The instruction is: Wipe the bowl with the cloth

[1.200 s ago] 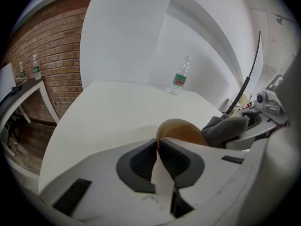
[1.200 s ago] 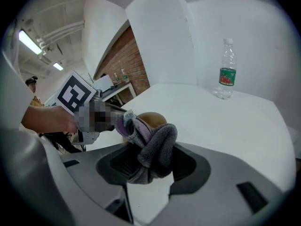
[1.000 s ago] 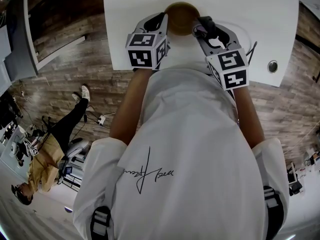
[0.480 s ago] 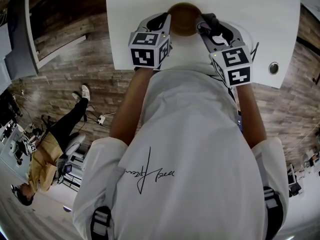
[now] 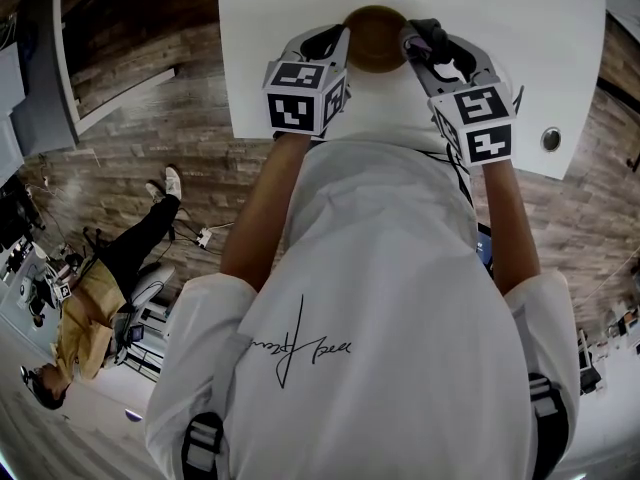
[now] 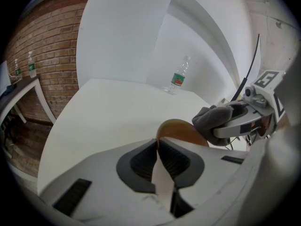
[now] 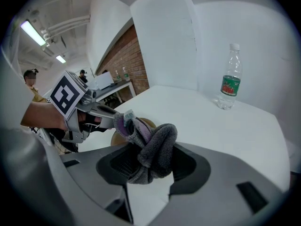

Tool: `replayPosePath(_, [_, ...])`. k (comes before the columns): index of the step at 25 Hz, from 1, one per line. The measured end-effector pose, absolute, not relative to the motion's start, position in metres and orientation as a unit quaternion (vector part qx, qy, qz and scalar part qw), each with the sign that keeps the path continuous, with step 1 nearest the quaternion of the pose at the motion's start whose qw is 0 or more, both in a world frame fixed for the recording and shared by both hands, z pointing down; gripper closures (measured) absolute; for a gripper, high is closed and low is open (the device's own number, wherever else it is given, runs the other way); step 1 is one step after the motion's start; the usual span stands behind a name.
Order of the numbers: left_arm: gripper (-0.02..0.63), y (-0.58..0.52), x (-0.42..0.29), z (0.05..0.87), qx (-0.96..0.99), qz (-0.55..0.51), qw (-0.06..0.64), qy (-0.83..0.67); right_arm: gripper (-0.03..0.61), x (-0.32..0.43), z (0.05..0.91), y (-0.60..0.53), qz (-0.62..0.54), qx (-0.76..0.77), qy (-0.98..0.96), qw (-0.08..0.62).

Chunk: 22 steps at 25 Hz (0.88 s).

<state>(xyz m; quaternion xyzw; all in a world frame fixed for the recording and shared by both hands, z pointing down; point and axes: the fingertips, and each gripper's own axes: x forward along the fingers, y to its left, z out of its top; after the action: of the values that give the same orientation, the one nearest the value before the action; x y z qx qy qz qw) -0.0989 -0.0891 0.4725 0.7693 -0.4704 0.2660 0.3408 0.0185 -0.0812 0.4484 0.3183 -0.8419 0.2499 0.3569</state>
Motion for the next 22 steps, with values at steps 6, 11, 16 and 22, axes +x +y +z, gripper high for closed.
replayPosePath(6, [0.597, -0.089, -0.098, 0.472, 0.770, 0.265, 0.342, -0.469, 0.400, 0.017, 0.449, -0.089, 0.239, 0.302, -0.848, 0.365])
replayPosePath(11, [0.597, -0.090, -0.097, 0.473, 0.771, 0.265, 0.342, -0.468, 0.400, 0.016, 0.448, -0.093, 0.230, 0.290, -0.853, 0.367])
replayPosePath(16, [0.598, -0.093, -0.099, 0.471, 0.769, 0.266, 0.343, -0.469, 0.400, 0.013, 0.447, -0.096, 0.218, 0.258, -0.862, 0.378])
replayPosePath(22, [0.598, -0.093, -0.098, 0.471, 0.771, 0.266, 0.344, -0.465, 0.400, 0.010, 0.446, -0.101, 0.192, 0.229, -0.875, 0.381])
